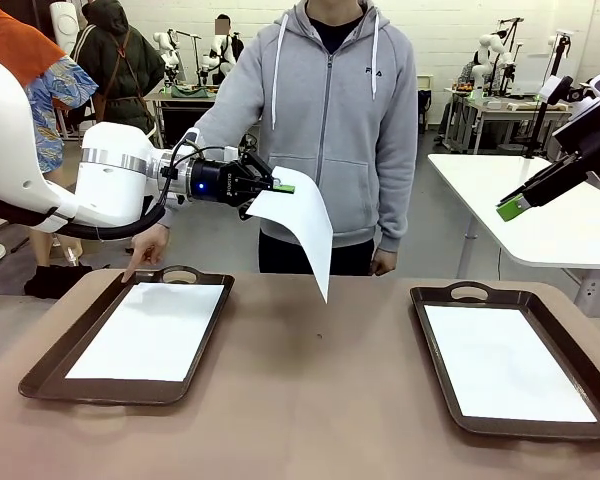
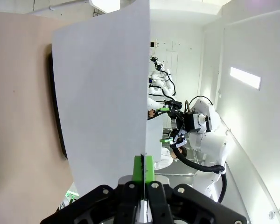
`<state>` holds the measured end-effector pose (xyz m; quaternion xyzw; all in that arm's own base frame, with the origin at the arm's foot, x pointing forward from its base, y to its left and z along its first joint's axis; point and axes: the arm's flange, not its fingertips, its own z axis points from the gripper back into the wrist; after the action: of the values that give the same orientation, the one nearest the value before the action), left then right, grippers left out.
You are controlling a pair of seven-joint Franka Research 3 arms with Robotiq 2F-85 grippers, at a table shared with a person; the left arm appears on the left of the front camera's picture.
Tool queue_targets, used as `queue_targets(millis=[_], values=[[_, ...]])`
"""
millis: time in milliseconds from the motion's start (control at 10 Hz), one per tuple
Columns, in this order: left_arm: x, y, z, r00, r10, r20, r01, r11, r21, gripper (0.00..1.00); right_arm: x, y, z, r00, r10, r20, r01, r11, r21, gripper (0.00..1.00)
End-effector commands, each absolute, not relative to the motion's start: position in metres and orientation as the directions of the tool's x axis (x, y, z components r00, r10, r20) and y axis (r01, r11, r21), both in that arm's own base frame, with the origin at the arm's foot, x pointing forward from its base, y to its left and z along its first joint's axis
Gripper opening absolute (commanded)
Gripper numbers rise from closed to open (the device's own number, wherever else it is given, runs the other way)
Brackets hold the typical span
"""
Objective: Sort the A4 documents.
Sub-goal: Place the A4 Paper in the designated Handle tray.
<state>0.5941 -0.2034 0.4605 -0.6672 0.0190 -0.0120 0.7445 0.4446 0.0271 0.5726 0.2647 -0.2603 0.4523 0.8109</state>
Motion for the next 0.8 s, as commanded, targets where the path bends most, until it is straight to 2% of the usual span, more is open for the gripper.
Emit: queue_targets(millis=[0,300,700], values=[[0.594,-0.203,0.46,0.999,-0.043,-0.012,-0.007,0.109,-0.994,0.01,0.445,0.029,0.572,0.454,0.595,0.663,-0.873,0.447,0.196,1.0],[0.576,-0.182,0.465,0.975,-0.217,0.057,0.125,0.318,-0.94,0.01,0.445,0.029,0.572,0.454,0.595,0.663,-0.873,0.447,0.196,1.0],[0.572,-0.121,0.461,0.99,-0.126,0.068,0.121,0.488,-0.865,0.01,0.445,0.029,0.572,0.454,0.595,0.663,-0.873,0.447,0.196,1.0]])
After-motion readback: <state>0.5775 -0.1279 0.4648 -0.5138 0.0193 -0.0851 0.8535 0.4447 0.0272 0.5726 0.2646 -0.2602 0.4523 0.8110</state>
